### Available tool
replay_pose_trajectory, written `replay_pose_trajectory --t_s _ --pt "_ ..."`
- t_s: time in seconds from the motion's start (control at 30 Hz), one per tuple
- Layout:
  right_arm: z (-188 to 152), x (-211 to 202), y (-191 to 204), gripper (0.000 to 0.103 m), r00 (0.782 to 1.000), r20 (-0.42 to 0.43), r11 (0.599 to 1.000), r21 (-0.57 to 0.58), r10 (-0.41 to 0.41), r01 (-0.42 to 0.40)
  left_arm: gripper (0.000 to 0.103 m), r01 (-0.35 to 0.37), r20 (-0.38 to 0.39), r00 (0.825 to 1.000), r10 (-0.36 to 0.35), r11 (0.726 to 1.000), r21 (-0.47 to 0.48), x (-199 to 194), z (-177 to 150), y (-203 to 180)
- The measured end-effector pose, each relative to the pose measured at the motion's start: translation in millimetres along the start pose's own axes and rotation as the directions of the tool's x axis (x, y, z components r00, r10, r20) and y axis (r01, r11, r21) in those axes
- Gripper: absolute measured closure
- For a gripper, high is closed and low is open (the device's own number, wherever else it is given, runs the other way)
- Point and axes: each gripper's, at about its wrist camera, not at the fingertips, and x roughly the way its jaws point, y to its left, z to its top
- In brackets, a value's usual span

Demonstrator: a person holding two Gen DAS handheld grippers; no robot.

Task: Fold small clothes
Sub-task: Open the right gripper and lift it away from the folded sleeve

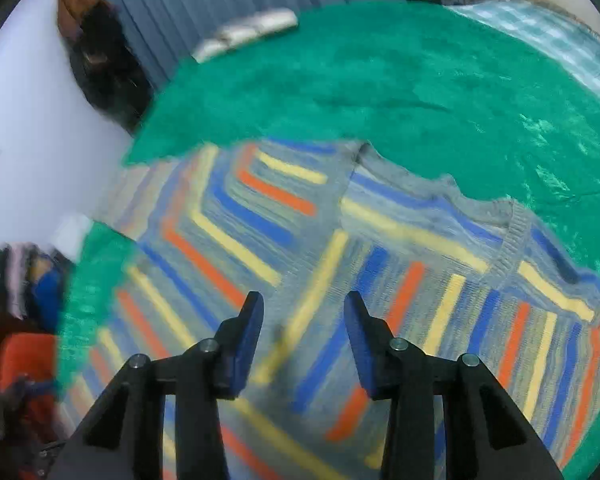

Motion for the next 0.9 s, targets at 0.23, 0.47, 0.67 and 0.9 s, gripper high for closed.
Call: replay_pose_trajectory --t_s 0.23,0.47,0.67,0.9 --pt "-76 -50 -89 0.069 0.918 -0.253 0.943 0.053 -0.307 0.33 0.007 0.016 0.014 1.0 -0.016 1.0 -0.006 -8 -3 4" --pt "-138 -139 -33 0.065 0.979 -0.126 0.982 0.08 -0.163 0.174 0.007 -0.021 0.044 0.999 0.018 0.997 0.07 -12 -12 -7" --pt "-261 -135 54 0.064 0.943 -0.332 0.997 0.051 -0.032 0.052 0.007 -0.051 -0.079 0.994 0.07 0.973 0.226 9 -38 -27" --pt "-305 -203 97 0.055 0.964 -0.131 0.969 0.065 -0.23 0.24 0.007 0.101 -0.04 0.995 -0.096 0.984 0.146 -24 -6 -11"
